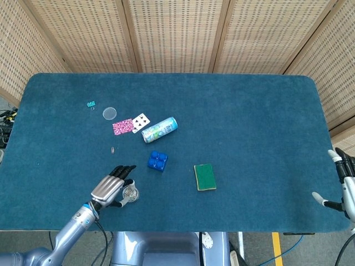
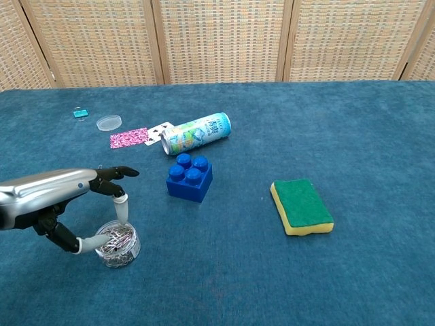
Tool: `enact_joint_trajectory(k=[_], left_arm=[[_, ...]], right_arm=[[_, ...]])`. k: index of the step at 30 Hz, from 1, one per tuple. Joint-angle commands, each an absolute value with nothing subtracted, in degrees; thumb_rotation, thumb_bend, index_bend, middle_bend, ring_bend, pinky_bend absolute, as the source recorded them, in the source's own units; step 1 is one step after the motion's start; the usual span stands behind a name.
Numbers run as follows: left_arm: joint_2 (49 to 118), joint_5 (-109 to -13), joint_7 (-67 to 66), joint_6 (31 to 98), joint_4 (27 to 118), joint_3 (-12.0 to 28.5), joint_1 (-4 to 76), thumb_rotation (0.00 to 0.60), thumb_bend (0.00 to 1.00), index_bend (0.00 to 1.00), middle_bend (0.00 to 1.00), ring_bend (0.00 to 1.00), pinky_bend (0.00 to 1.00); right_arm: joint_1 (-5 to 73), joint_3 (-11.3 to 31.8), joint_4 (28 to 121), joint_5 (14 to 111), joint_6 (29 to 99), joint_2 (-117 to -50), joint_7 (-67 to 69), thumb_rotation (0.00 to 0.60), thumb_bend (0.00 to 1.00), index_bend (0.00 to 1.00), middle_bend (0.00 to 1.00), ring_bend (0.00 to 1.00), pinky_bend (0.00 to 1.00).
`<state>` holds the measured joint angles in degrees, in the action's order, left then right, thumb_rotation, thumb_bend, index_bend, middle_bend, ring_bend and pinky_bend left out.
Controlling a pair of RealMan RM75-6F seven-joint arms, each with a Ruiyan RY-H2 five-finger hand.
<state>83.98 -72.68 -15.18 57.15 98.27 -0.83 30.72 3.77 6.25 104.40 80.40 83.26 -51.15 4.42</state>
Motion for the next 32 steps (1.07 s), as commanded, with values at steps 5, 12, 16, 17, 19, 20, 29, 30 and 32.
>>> enact_joint_trajectory(k=[5,12,16,17,19,20,29,30,32], left_arm=[[81.4,-74.2,-12.6,59.7,99.9,0.5,29.9,0.600,0.36,0.30,0.00,0.00,0.00],[76.1,-76.7,-9.6,66.3,101.4,1.9,27.0,0.600,0.14,0.00,0.00,0.00,0.00],[73.4,-77.1,-9.0,72.7,101.2,2.4,23.4,0.600,0.11,0.00,0.00,0.00,0.00],[72.8,-77.0,-9.1,74.4,101.2,2.5,22.3,0.600,0.10,0.00,0.00,0.00,0.00],[71.0,-75.4,-9.3,80.3,101.0,2.7,18.4,0.600,0.10,0.00,0.00,0.00,0.00],[70.6,-75.3,-9.2,81.6,101.1,2.6,17.4,0.600,0.10,0.00,0.00,0.00,0.00],[65.9,-73.8,-7.8,88.8,102.5,0.8,9.6,0.600,0.10,0.00,0.00,0.00,0.00],[65.3,-74.0,-7.7,89.1,102.8,0.7,9.1,0.600,0.10,0.00,0.00,0.00,0.00],[64.2,-74.1,-7.1,89.3,103.4,0.7,8.4,0.600,0.10,0.00,0.00,0.00,0.00]], right_arm=[[3.8,6.3,104.4,80.4,83.2,-51.2,4.3,0.600,0.00,0.00,0.00,0.00,0.00],[3.9,6.3,104.5,80.3,83.1,-51.2,4.2,0.600,0.00,0.00,0.00,0.00,0.00],[3.8,6.3,104.6,80.5,83.3,-51.2,4.2,0.600,0.00,0.00,0.00,0.00,0.00],[3.8,6.2,104.6,80.5,83.3,-51.2,4.1,0.600,0.00,0.00,0.00,0.00,0.00],[3.7,6.2,104.7,80.7,83.4,-51.2,4.2,0.600,0.00,0.00,0.00,0.00,0.00],[3.7,6.2,104.7,80.7,83.5,-51.2,4.2,0.600,0.00,0.00,0.00,0.00,0.00],[3.7,5.9,105.0,81.2,83.8,-51.6,2.6,0.600,0.00,0.00,0.00,0.00,0.00],[3.6,5.9,105.0,81.2,83.9,-51.7,2.3,0.600,0.00,0.00,0.00,0.00,0.00],[3.6,5.8,105.1,81.3,84.1,-51.9,1.8,0.600,0.00,0.00,0.00,0.00,0.00]])
